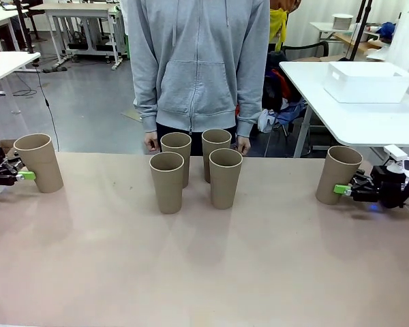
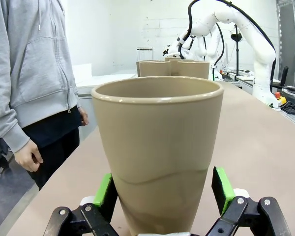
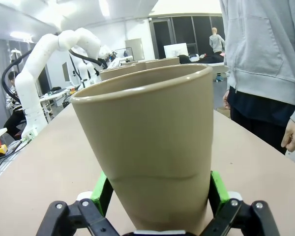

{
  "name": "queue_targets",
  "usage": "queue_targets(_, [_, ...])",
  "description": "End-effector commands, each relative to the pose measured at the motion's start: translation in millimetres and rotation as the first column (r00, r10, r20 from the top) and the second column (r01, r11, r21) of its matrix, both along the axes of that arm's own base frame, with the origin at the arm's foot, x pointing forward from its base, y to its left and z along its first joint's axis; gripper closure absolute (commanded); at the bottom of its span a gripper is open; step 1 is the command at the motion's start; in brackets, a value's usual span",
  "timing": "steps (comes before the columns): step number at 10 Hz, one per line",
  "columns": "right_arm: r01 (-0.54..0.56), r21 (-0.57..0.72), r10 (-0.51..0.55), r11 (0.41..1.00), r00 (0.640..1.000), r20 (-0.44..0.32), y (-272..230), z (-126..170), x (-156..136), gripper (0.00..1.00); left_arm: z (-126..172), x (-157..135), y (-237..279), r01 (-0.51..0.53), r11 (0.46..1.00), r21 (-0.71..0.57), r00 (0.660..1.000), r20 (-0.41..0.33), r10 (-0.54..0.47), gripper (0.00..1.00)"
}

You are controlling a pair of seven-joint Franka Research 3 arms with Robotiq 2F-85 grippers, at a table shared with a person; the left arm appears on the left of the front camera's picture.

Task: Stack the cups and store them in the basket.
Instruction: Pick up two Reusable plastic cups , one in each hand.

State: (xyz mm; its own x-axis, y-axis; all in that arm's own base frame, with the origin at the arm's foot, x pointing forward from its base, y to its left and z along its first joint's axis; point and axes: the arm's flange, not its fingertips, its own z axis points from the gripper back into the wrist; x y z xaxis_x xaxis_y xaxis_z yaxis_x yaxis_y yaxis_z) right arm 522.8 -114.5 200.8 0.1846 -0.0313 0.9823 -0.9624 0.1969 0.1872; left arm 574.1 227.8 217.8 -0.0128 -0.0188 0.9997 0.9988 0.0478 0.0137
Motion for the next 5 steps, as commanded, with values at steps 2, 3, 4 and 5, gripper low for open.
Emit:
queue_targets(2, [-0.020,-0.016,0.021,1.000,0.999,0.043,11.4,-1.4,-5.9,0.00,2.9,-9.0,-9.5,-0.021,1.000,-0.015,1.000,0.005,0.021,0.00])
queue_targets(3, [-0.021,-0.011,0.021,1.000,0.999,0.047,12.2,-2.1,-5.9,0.00,3.3,-9.3,-11.9,-0.020,1.000,-0.022,1.000,0.004,0.020,0.00])
queue_targets(4, [-0.022,-0.010,0.022,1.000,0.999,0.050,12.6,-2.6,-6.5,0.00,4.2,-9.8,-15.7,-0.018,0.999,-0.027,1.000,0.004,0.018,0.00])
queue_targets(5, [-0.020,-0.011,0.020,1.000,0.999,0.047,12.0,-3.4,-6.4,0.00,5.0,-8.8,-21.9,-0.016,0.999,-0.034,1.000,0.009,0.017,0.00])
